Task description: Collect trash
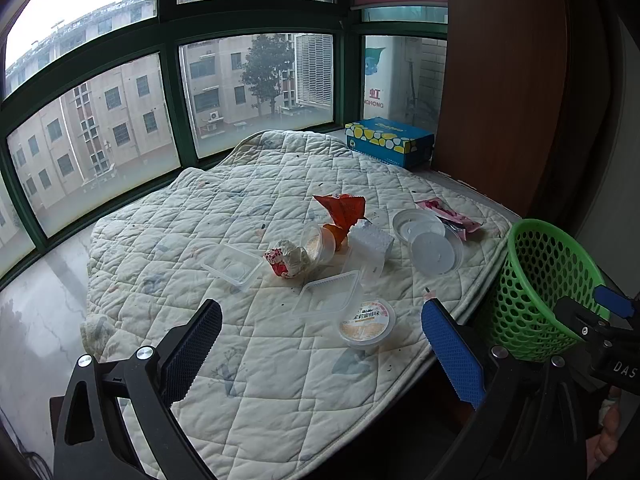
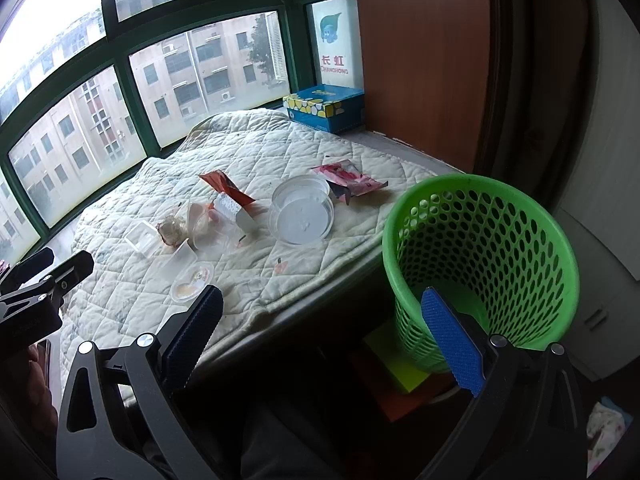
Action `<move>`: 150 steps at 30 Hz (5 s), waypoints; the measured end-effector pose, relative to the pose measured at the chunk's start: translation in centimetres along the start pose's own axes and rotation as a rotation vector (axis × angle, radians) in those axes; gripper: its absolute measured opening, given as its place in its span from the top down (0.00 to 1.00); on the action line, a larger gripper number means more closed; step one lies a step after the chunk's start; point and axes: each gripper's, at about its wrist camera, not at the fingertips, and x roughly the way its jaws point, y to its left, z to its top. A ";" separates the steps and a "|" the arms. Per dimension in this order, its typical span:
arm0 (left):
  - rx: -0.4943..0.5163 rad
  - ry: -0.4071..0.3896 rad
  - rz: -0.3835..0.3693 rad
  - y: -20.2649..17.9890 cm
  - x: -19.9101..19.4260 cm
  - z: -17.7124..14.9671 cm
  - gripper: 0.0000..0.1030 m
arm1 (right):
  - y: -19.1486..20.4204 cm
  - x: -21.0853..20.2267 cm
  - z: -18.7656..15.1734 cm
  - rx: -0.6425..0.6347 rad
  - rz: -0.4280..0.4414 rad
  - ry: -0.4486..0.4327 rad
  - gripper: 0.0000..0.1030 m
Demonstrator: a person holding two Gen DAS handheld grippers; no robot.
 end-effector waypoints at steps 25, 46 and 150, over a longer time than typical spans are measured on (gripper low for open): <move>-0.010 0.004 0.014 0.6 0.7 0.3 0.06 | 0.1 0.5 0.0 0.003 0.005 0.019 0.05; -0.019 0.020 0.033 1.4 2.0 0.9 0.06 | 0.5 2.0 0.4 -0.007 0.013 0.046 0.05; -0.548 0.433 0.024 16.9 25.3 3.5 0.85 | 1.4 8.8 5.9 -0.075 0.363 -0.013 0.45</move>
